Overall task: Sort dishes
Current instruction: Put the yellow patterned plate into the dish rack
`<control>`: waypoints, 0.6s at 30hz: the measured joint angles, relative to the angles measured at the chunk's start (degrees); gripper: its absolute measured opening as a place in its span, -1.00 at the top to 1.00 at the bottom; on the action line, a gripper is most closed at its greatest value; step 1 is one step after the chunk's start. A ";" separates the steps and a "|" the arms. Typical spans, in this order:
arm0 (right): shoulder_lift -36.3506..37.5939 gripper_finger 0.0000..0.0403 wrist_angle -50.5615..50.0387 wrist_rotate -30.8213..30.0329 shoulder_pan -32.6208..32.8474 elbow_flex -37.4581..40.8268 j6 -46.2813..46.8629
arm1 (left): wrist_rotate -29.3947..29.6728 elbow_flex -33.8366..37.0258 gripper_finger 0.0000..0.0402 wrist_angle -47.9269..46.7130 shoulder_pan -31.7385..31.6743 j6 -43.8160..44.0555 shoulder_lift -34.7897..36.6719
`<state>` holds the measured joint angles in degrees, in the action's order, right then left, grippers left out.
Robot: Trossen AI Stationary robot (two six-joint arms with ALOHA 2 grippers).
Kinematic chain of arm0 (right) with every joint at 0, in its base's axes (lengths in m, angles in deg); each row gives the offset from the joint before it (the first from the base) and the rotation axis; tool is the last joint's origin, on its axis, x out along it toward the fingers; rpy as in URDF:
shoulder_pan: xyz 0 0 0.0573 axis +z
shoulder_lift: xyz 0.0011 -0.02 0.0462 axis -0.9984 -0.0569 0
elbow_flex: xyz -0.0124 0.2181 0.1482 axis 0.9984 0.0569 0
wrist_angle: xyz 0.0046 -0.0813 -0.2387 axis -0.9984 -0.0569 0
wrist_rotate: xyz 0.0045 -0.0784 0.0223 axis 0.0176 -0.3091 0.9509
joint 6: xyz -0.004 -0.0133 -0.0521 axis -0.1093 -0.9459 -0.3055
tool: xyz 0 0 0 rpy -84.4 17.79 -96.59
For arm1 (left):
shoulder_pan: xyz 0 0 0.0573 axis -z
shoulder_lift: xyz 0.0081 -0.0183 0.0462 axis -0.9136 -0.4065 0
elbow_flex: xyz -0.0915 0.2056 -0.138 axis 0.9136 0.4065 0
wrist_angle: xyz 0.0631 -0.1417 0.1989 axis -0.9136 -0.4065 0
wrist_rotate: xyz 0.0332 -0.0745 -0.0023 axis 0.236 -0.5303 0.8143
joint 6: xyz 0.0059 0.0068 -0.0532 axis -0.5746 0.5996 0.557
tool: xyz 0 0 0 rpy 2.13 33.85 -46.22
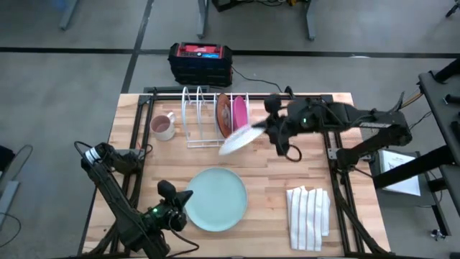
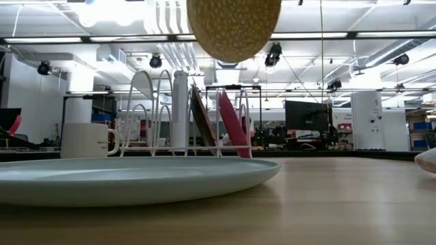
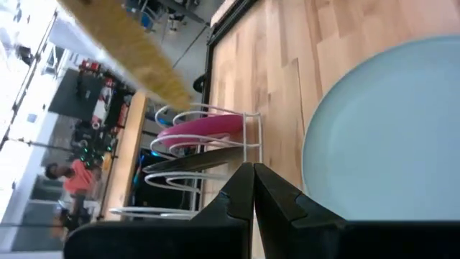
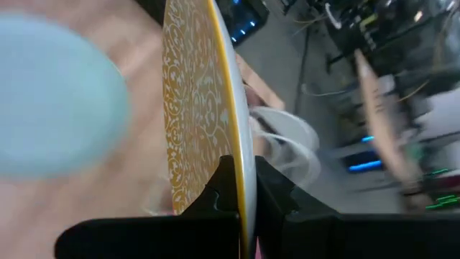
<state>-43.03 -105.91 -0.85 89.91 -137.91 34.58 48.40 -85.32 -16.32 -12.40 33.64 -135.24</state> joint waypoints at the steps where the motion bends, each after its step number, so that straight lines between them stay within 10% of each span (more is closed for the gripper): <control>1: -0.49 1.00 -0.86 -0.35 -0.87 -1.31 -3.65 | -0.38 0.00 1.00 0.12 0.02 -0.46 0.18; 18: -11.90 1.00 2.83 -3.49 -8.88 -10.56 -48.22 | -0.83 0.90 1.00 0.06 0.02 -1.74 3.46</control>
<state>-54.93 -103.07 -4.34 81.03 -148.47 -13.64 47.57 -84.42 -16.26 -12.39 31.90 -131.78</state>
